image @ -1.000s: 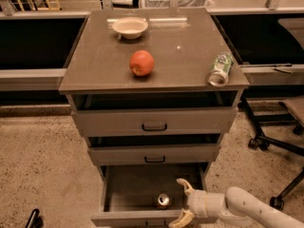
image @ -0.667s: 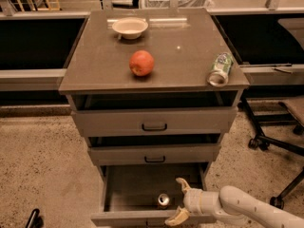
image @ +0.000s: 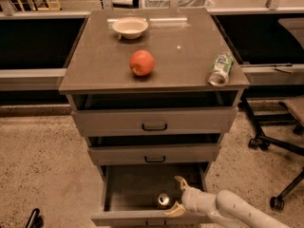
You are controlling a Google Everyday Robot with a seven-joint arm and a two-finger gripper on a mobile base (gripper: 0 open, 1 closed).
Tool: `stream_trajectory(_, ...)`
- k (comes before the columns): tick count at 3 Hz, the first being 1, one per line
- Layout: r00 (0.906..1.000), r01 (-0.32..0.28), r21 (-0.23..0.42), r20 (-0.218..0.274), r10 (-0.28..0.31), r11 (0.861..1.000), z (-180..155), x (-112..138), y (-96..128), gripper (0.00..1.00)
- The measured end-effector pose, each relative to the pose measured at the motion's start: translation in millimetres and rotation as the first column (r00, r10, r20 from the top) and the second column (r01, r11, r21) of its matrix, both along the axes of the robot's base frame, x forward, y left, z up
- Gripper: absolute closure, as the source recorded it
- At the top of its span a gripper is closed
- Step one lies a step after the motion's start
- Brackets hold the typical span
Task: Pick orange can from bottom drawer and place on counter
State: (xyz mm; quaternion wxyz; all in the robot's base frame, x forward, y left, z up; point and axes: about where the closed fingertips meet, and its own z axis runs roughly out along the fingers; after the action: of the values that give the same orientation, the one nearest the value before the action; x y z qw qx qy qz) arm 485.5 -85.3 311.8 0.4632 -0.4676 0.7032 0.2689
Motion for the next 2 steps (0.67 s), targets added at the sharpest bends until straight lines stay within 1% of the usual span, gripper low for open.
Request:
stream_trajectory(1, 0.9986, -0.026, 0.002, 0.045, 0.026, 1.000, -13.8, 9.5, 4.8, 0.09)
stream_trajectory(2, 0.9968, -0.052, 0.008, 0.061, 0.051, 0.999, -23.8, 14.1, 9.6, 0.08)
